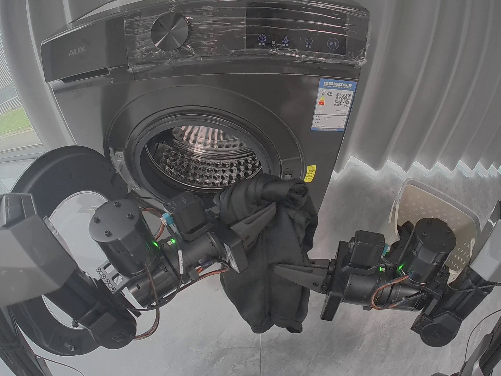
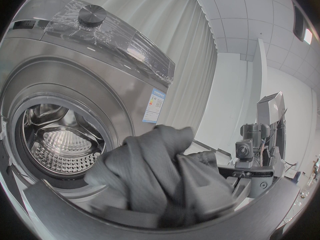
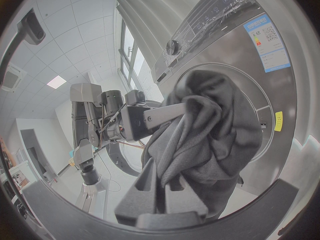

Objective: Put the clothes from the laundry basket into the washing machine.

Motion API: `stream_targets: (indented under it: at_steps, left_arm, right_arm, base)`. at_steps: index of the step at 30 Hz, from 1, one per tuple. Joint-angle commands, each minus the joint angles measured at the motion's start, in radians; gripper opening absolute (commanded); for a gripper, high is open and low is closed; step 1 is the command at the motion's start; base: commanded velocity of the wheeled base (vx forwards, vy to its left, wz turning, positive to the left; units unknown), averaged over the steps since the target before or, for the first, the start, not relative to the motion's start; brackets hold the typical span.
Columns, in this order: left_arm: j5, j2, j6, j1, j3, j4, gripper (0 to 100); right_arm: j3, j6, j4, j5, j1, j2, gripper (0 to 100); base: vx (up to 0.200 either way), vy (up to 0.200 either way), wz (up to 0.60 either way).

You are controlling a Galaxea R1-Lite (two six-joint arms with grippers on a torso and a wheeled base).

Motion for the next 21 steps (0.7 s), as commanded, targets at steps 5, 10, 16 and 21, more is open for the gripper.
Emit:
stream_targets:
  at_steps: [5,10,16,21]
  left_arm:
    - [0.035,0.053,-0.030,0.042,-0.022,0.000,100]
    - [0.041,0.071,-0.030,0.056,-0.001,0.000,100]
    - [0.032,0.054,-0.027,0.024,0.033,-0.002,100]
    - [-0.005,0.050,-0.024,-0.001,0.071,-0.003,100]
  right_arm:
    - [0.011,0.001,-0.001,0.000,-0.013,-0.038,0]
    - [0.028,0.004,-0.001,-0.001,-0.041,-0.078,0]
    - [0.037,0.008,-0.001,-0.001,-0.092,-0.086,0]
    - [0.031,0.011,-0.001,-0.001,-0.087,-0.086,0]
  base:
    - [0.000,0.000,0.00]
    - [0.000,0.000,0.00]
    - [0.000,0.000,0.00]
    - [0.000,0.000,0.00]
